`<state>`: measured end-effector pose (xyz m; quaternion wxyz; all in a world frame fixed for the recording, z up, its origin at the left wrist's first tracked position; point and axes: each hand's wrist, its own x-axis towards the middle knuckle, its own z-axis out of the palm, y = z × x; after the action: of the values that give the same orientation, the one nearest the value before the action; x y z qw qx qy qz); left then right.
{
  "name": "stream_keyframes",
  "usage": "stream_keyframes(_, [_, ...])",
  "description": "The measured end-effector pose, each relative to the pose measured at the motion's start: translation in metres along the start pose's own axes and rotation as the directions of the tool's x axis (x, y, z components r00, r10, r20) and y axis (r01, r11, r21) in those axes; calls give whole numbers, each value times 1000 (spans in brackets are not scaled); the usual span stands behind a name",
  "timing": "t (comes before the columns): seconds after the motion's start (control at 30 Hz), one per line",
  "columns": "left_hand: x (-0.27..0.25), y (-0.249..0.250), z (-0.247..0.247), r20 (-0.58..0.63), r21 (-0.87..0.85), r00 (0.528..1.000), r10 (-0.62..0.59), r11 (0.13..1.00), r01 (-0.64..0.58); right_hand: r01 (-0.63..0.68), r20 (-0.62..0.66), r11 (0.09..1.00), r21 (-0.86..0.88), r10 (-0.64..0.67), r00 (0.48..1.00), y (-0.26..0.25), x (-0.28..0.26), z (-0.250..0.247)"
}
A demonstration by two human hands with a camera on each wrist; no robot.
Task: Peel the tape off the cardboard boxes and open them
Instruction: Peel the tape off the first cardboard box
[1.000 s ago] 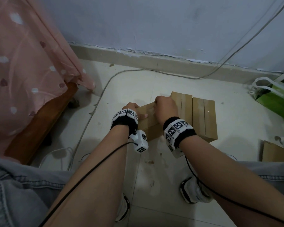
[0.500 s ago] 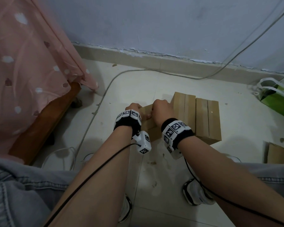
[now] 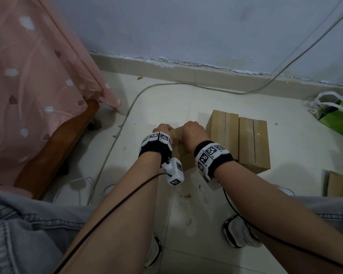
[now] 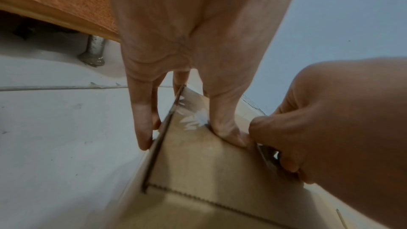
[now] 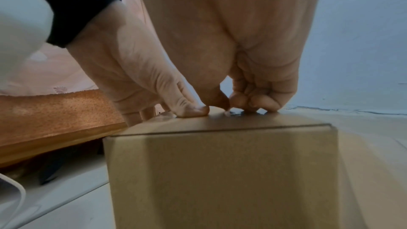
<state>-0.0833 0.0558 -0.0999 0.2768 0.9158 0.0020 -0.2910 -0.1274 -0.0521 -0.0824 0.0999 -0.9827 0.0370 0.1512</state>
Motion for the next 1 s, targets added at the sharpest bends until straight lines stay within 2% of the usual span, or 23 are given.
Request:
stream_keyframes(0.17, [0, 0, 4, -15, -18, 1000, -12, 1000, 12, -12, 35, 998, 69, 9, 999, 6, -1, -11])
stream_keyframes(0.3, [-4, 0, 5, -27, -22, 999, -31, 999, 30, -81, 47, 980, 180, 74, 996, 13, 1, -22])
stream_keyframes(0.57, [-8, 1, 7, -60, -58, 997, -50, 997, 46, -124, 8, 976, 179, 124, 992, 7, -8, -21])
stream_keyframes(0.8, [-4, -1, 7, -49, -44, 998, -28, 999, 26, -149, 71, 982, 113, 142, 987, 1, -10, -24])
stream_keyframes(1.0, [4, -1, 2, -11, 0, 999, -35, 999, 35, -71, 108, 997, -30, 74, 991, -4, -4, -14])
